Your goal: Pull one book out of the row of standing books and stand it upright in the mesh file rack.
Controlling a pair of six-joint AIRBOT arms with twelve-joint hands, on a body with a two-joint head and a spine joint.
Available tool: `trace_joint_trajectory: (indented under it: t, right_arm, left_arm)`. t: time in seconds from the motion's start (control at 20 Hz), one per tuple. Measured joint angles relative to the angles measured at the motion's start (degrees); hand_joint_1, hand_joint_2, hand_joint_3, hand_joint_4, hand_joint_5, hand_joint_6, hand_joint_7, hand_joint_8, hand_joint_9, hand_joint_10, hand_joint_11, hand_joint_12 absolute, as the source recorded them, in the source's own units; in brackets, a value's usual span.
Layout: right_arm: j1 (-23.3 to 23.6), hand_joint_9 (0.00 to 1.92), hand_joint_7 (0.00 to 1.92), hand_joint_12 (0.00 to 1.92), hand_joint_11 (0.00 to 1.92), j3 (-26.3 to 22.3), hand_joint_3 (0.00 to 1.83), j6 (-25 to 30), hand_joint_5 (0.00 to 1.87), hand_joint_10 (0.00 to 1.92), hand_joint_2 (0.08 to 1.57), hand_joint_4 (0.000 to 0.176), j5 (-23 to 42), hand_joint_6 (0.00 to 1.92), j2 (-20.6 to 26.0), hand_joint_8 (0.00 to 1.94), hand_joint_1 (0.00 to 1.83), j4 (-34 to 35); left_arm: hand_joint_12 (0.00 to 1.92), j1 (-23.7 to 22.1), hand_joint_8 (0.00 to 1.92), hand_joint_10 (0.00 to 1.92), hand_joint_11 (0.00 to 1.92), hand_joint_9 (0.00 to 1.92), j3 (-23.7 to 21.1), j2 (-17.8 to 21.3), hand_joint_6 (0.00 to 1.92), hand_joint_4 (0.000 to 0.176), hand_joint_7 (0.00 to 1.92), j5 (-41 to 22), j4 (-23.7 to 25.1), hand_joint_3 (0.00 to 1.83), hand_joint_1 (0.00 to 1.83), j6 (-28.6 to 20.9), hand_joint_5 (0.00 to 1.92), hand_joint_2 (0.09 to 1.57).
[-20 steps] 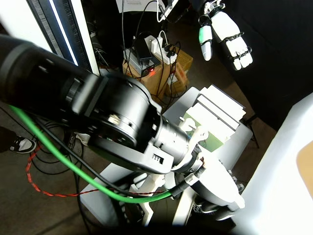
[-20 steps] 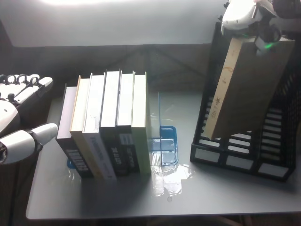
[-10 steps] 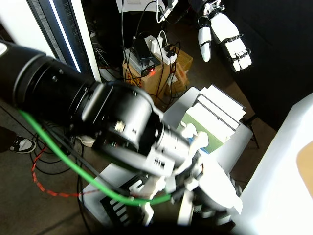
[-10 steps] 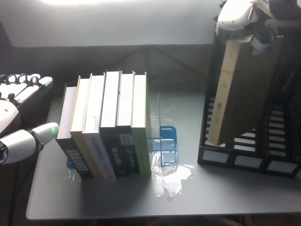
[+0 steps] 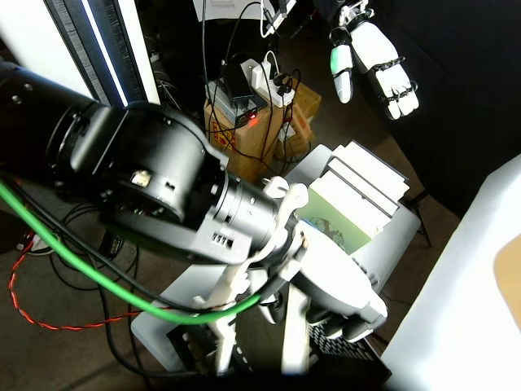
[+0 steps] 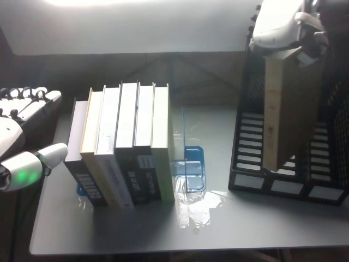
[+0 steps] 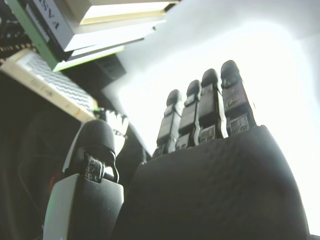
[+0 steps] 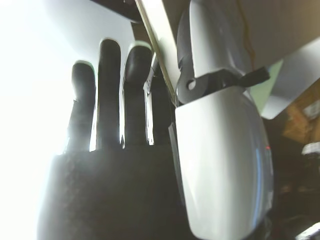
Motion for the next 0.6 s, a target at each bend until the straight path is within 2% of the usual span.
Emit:
trace_joint_trajectory:
  t: [0.05,0.1,0.15,0.25,0.3,0.35,0.4,0.45,0.5,0.55,0.6]
  right_arm:
    - [0.2,0.56,0.74,1.87,0.33,0.7,0.00,-0.1,0.70,1.73,1.27,0.000,0.3,1.30,-0.8,1.45,1.32,0.0]
    - [0.4,0.49,0.71,1.91,0.20,1.4,0.00,-0.4,0.67,1.78,1.29,0.000,0.3,1.36,-1.4,1.50,1.31,0.0]
    - [0.8,0.57,0.80,1.92,0.35,1.9,0.00,-0.9,0.75,1.71,1.25,0.000,0.1,1.19,-1.8,1.38,1.33,0.0]
    - [1.0,0.57,0.80,1.92,0.35,3.8,0.00,-1.2,0.75,1.71,1.25,0.000,-0.9,1.19,-3.0,1.38,1.33,0.0]
    - [1.0,0.47,0.65,1.89,0.13,4.9,0.01,-1.2,0.60,1.80,1.32,0.000,-0.9,1.44,-3.7,1.58,1.30,0.0]
    - [1.0,0.47,0.65,1.89,0.13,5.4,0.01,-1.2,0.60,1.80,1.32,0.000,-0.9,1.44,-4.0,1.58,1.30,0.0]
    - [1.0,0.65,0.79,1.92,0.35,5.9,0.00,-1.2,0.66,1.66,1.25,0.000,-0.8,1.28,-4.4,1.37,1.34,0.0]
    - [1.0,0.62,0.83,1.91,0.21,6.7,0.00,-1.2,0.67,1.65,1.24,0.000,-0.9,1.24,-5.0,1.37,1.34,0.0]
    - [1.0,0.51,0.69,1.92,0.33,7.5,0.01,-1.2,0.62,1.79,1.31,0.000,-0.9,1.35,-5.4,1.66,1.17,0.0]
    - [1.0,0.50,0.67,1.92,0.40,8.0,0.01,-1.2,0.60,1.86,1.31,0.000,-1.0,1.28,-5.6,1.61,1.28,0.0]
    - [1.0,0.49,0.71,1.92,0.35,8.4,0.00,-1.3,0.62,1.76,1.30,0.000,-1.0,1.31,-5.9,1.65,1.20,0.0]
  left_arm:
    - [0.00,0.0,0.00,0.00,0.00,0.00,0.0,-0.2,0.00,0.035,0.00,0.1,0.2,0.00,0.09,0.0,0.02,1.40]
    - [0.00,0.0,0.00,0.00,0.00,0.00,0.1,-0.5,0.00,0.036,0.00,0.2,0.1,0.00,0.08,0.0,0.02,1.40]
    - [0.00,0.0,0.00,0.00,0.00,0.00,0.2,-0.6,0.00,0.043,0.00,0.1,0.2,0.00,0.08,0.0,0.02,1.40]
    - [0.00,0.0,0.00,0.00,0.00,0.00,0.7,-0.7,0.00,0.043,0.00,0.2,0.5,0.00,0.08,-0.2,0.02,1.40]
    - [0.00,0.0,0.00,0.00,0.00,0.00,0.8,-0.8,0.00,0.048,0.00,0.0,0.6,0.00,0.05,-0.3,0.02,1.39]
    - [0.00,0.0,0.00,0.00,0.00,0.00,0.9,-0.8,0.00,0.048,0.00,0.0,0.7,0.00,0.05,-0.4,0.02,1.39]
    - [0.00,-0.1,0.00,0.00,0.00,0.00,1.2,-1.1,0.00,0.067,0.00,0.1,0.7,0.00,0.01,-0.4,0.00,1.38]
    - [0.00,-0.1,0.00,0.00,0.00,0.00,1.2,-1.4,0.00,0.068,0.00,-0.1,0.7,0.00,0.00,-0.5,0.00,1.38]
    - [0.00,-0.2,0.00,0.00,0.00,0.00,1.2,-1.4,0.00,0.065,0.00,0.2,1.2,0.00,0.00,-0.7,0.00,1.38]
    - [0.00,-0.3,0.00,0.00,0.00,0.00,1.2,-1.4,0.00,0.062,0.00,0.2,1.6,0.00,0.00,-0.7,0.00,1.38]
    - [0.00,-0.4,0.00,0.00,0.00,0.00,1.2,-1.4,0.00,0.055,0.00,0.2,1.5,0.00,0.00,-0.7,0.01,1.38]
